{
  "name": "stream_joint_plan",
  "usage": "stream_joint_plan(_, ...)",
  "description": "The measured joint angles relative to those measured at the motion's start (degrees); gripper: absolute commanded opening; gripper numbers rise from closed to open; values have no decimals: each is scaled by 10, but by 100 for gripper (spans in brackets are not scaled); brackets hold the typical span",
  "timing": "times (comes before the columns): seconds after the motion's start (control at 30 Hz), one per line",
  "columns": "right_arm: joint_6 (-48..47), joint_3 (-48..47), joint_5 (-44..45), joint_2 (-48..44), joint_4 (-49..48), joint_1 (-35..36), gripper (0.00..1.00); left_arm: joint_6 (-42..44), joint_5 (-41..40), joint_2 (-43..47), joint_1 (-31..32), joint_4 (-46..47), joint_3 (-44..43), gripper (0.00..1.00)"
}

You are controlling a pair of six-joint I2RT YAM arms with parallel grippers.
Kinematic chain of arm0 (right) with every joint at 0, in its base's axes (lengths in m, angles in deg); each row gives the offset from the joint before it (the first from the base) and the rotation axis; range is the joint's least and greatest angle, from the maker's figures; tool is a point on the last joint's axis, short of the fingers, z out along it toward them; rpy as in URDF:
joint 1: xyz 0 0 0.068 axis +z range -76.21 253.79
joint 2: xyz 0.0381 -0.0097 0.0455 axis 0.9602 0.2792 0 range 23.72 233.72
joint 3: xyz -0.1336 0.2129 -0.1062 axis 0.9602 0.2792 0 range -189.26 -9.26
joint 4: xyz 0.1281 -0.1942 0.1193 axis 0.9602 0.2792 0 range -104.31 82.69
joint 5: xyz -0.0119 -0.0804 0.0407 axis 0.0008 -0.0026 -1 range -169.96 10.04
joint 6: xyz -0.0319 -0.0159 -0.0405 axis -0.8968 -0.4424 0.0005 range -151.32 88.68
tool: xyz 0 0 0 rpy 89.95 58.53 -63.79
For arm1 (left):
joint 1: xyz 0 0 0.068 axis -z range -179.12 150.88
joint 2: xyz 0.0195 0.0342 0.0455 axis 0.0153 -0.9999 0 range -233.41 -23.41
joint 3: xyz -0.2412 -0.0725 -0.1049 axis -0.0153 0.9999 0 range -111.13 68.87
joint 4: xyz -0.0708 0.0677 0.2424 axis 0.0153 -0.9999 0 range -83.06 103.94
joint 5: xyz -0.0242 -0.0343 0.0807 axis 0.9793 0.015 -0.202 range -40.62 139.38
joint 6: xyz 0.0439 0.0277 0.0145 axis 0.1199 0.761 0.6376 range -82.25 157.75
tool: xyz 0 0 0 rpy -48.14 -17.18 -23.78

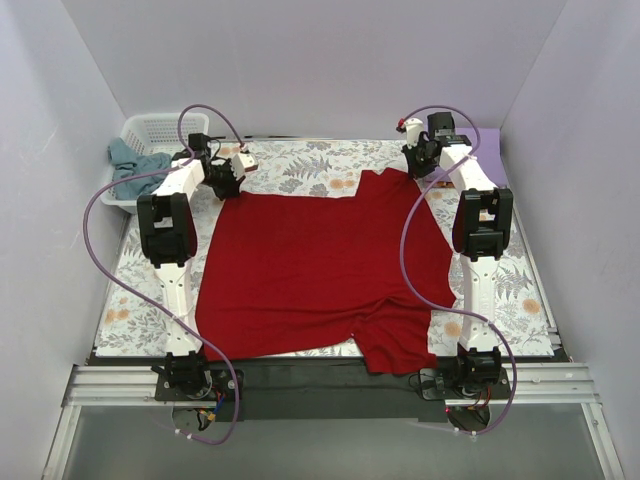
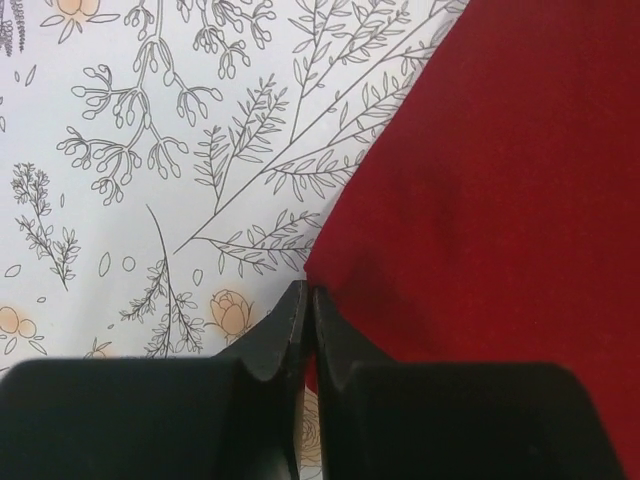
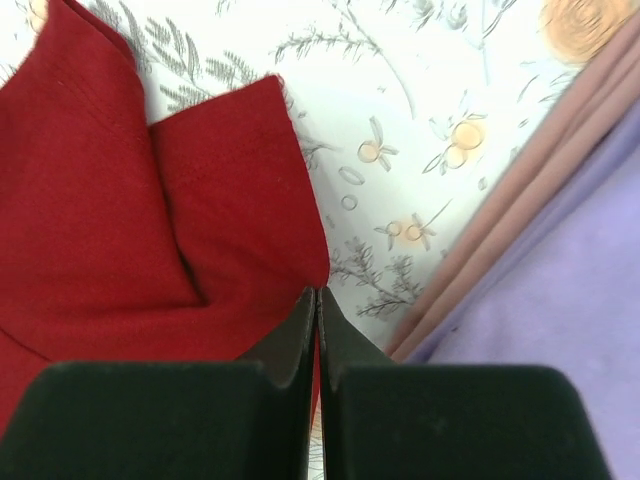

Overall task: Fold and stack the t-shirts
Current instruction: Fold the tshirt

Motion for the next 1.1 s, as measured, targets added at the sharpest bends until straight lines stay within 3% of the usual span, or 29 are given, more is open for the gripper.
stream_joint_plan(0.3, 0, -18, 7, 0, -12, 0, 1, -90, -3, 3, -3, 97, 24, 0)
stream_joint_plan(0.47, 0, -19, 10, -1, -20, 0, 1, -125, 1, 29, -7, 168, 83, 0)
stream_joint_plan(1.1, -26, 79, -1, -130, -33, 0, 1, -120, 49, 176, -41, 270, 246, 0)
